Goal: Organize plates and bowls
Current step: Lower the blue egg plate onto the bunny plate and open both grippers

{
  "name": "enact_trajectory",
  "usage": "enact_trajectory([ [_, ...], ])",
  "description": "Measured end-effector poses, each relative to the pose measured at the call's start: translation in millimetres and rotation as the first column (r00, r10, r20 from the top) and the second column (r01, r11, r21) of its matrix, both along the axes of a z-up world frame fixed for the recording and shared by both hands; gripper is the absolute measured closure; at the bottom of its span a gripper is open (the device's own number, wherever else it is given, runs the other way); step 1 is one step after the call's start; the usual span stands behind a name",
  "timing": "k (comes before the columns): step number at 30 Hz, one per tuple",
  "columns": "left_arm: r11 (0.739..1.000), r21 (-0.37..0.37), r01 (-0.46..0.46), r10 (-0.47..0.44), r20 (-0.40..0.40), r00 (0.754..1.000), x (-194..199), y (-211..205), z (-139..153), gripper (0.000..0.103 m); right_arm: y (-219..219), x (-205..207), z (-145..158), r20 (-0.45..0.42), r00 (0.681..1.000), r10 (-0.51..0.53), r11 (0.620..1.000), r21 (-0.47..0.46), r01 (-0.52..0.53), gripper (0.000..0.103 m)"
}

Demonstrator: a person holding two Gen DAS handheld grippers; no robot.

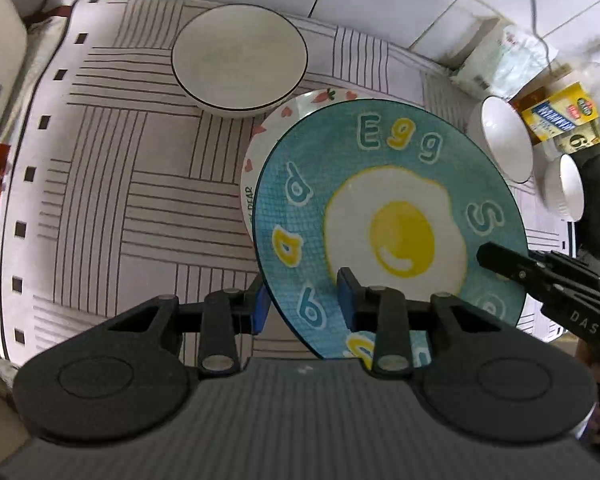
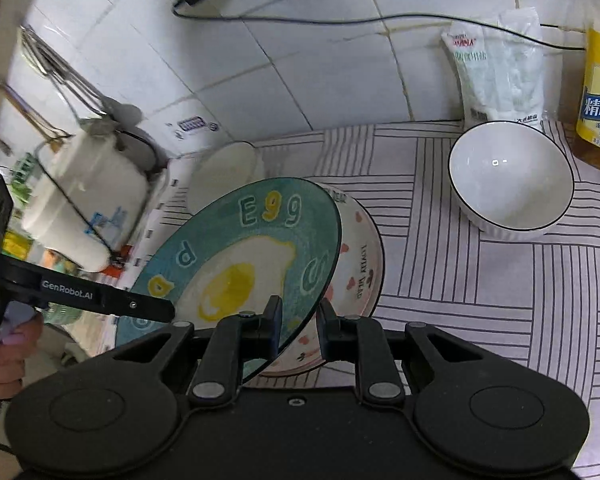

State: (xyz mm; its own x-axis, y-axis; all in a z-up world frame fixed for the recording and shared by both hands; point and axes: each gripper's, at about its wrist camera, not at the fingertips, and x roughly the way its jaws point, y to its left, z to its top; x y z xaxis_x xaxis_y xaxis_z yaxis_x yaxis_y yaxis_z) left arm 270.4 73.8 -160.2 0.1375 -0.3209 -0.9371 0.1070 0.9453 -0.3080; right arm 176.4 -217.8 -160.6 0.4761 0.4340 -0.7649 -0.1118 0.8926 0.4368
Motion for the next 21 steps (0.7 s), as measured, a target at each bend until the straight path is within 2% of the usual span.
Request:
enact_trajectory([
  [4, 0.999, 0.013, 0.040, -0.040, -0.016, 0.999, 13.8, 2.4, -13.9, 0.070, 12.6, 5.3, -12.6, -0.030, 0.999, -0.042, 0.999, -0.032, 0.041, 0.080],
  [8, 0.999, -0.005, 0.041, -0.041, -0.066, 0.997, 24.6, 10.8, -28.8, 0.070, 23.6, 6.9, -18.9, -0.044, 0.996, -0.073, 0.996, -0.058, 0.070, 0.080],
  [14, 0.997, 0.010, 0.082, -0.081, -0.059, 0.995, 27.1, 9.4, -35.9, 0.069, 31.2, 18.3, -29.4, -0.079, 0.993, -0.091, 0.993, -0.085, 0.084, 0.080],
  [21, 0.995, -0.018, 0.096, -0.097, -0.084, 0.992, 32.8, 7.1, -44.2, 0.069, 38.1, 28.4, -32.7, -0.080, 0.990, -0.119, 0.982, -0.154, 0.106, 0.079],
])
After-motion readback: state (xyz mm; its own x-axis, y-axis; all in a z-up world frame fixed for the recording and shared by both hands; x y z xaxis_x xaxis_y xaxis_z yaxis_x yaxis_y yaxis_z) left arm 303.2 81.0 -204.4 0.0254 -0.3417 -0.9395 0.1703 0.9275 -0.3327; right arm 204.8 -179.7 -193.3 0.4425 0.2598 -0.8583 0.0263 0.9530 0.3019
